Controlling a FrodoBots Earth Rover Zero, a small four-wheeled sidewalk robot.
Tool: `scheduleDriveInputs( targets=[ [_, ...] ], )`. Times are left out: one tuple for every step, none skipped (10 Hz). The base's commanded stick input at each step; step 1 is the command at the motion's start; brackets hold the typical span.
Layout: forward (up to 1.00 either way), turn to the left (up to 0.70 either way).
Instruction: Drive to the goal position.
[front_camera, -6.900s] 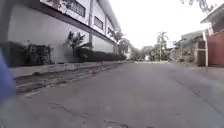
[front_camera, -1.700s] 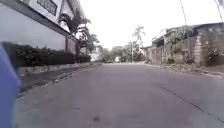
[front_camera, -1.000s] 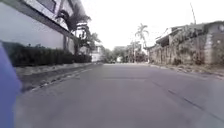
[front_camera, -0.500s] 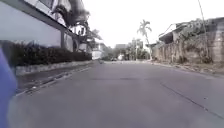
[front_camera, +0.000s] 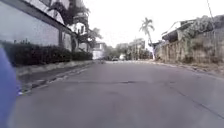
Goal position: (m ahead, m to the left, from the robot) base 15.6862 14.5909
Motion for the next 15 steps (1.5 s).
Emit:
scheduleDriveInputs(
  targets=[
    [1.00,0.00],
    [1.00,0.00],
    [1.00,0.00],
    [1.00,0.00],
    [1.00,0.00],
    [1.00,-0.17],
    [1.00,-0.37],
    [1.00,-0.19],
    [1.00,-0.02],
    [1.00,0.06],
    [1.00,0.03],
    [1.00,0.08],
    [1.00,0.05],
    [1.00,0.02],
    [1.00,0.02]
  ],
)
